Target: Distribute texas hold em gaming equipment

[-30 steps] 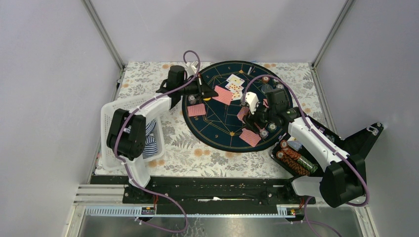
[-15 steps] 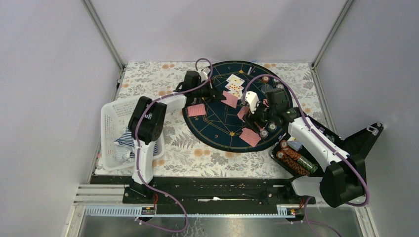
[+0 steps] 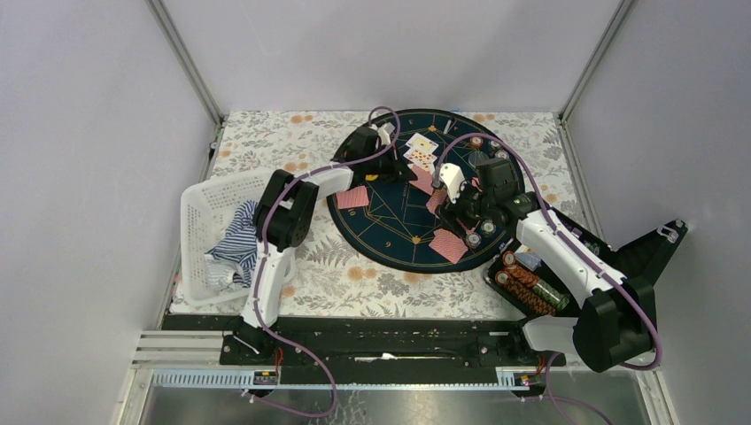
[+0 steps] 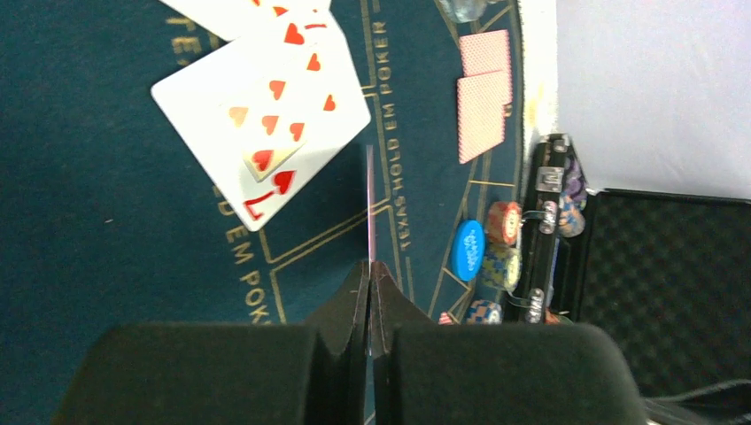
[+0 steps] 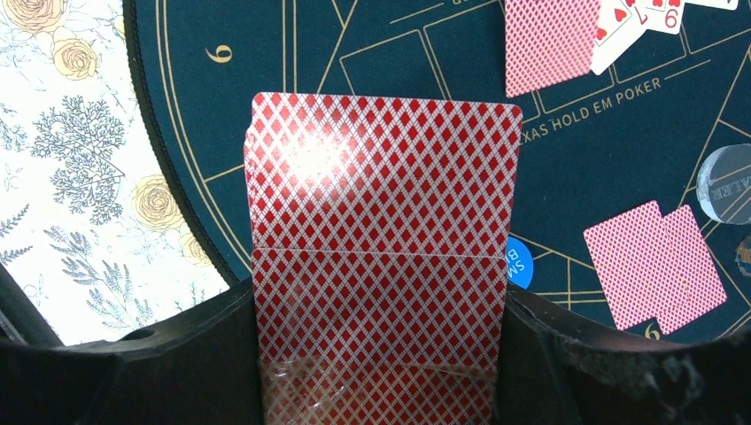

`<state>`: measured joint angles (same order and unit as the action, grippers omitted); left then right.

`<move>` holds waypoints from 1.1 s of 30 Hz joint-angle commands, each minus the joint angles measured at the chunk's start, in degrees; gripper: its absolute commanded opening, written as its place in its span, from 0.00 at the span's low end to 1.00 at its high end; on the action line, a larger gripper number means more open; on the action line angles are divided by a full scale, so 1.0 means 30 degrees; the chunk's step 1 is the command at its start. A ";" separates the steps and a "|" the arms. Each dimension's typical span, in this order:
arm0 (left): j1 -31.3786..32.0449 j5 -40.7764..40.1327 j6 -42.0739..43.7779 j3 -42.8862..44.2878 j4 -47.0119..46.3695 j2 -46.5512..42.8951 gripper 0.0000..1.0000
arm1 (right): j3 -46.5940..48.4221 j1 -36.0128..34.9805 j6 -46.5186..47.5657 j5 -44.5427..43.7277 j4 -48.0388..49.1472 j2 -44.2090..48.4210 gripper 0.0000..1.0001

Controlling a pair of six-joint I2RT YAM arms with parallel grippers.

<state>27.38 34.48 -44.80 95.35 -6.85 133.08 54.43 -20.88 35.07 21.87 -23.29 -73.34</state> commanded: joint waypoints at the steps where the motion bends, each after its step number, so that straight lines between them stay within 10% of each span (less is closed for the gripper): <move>1: 0.0055 -0.1541 0.1108 0.1004 0.1063 0.0305 0.03 | 0.0261 0.0018 -0.0086 -0.0129 0.0790 0.0050 0.00; 10: 0.0247 -0.3796 0.2814 0.1782 0.3716 0.0510 0.09 | 0.0275 0.0047 -0.0088 -0.0127 0.0774 0.0011 0.00; 27: 0.0469 -0.8891 0.6239 0.1538 0.8005 -0.3083 0.49 | 0.0319 0.0030 -0.0100 0.0057 0.0716 0.0094 0.00; 33: -0.0399 -0.4783 0.5967 -0.1406 0.6085 -0.6732 0.59 | 0.0319 0.0028 -0.0019 0.0454 0.0518 0.0260 0.00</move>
<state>28.42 12.25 -27.57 96.01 16.71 123.37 54.43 -20.88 35.07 21.93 -23.29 -73.34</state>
